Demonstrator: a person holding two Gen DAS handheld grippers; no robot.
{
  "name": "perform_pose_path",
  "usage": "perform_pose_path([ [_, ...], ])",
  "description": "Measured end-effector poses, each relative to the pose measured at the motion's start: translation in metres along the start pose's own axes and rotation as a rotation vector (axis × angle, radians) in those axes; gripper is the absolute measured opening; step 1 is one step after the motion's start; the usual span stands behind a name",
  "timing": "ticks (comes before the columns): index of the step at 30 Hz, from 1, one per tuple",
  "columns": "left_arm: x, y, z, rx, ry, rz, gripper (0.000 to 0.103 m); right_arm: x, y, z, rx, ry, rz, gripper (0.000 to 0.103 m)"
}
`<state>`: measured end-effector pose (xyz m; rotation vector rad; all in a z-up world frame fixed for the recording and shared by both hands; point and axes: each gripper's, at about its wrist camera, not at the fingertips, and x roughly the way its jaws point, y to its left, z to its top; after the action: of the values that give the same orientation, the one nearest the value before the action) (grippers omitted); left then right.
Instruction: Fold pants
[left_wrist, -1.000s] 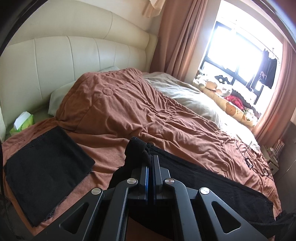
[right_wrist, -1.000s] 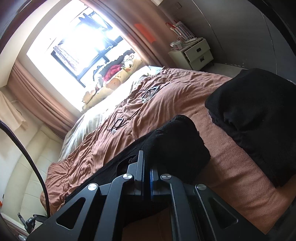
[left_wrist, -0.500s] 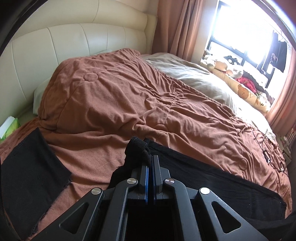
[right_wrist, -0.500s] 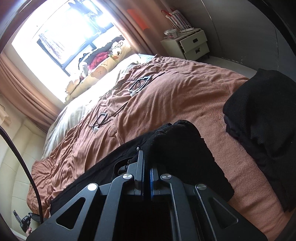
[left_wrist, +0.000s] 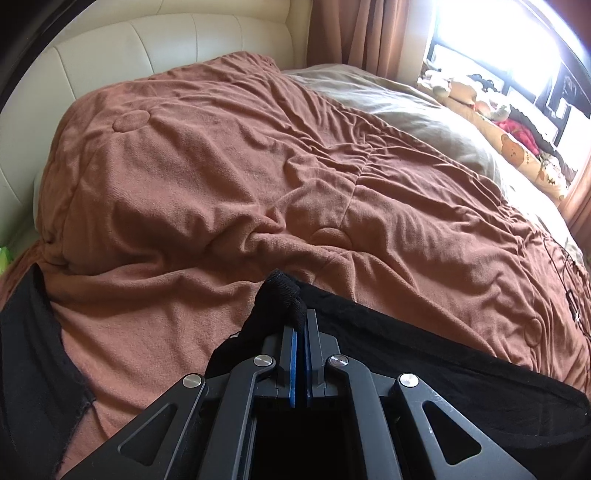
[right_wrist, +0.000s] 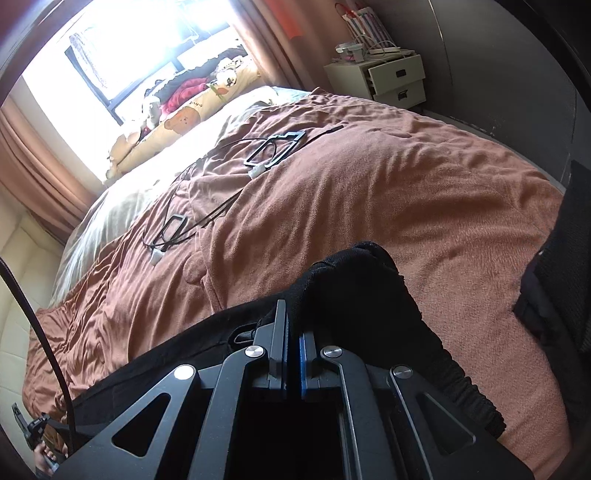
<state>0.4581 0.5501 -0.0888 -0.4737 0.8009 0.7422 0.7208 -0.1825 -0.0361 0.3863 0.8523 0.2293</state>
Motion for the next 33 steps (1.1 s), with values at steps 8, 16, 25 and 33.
perform_pose_path([
  [8,0.042,-0.013,0.008,0.027,0.044,0.036,0.003,0.053,0.015,0.009,-0.020,0.034,-0.059,0.001],
  [16,0.075,-0.019,0.010,0.025,0.085,0.065,0.003,0.084,0.029,0.015,-0.060,0.037,-0.095,0.001],
  [25,0.075,-0.025,0.008,0.007,0.129,-0.040,0.026,0.080,0.063,0.000,-0.239,0.007,-0.132,0.062],
  [33,0.078,-0.031,0.010,-0.015,0.154,-0.056,0.028,0.057,0.115,-0.026,-0.443,-0.012,-0.018,0.070],
])
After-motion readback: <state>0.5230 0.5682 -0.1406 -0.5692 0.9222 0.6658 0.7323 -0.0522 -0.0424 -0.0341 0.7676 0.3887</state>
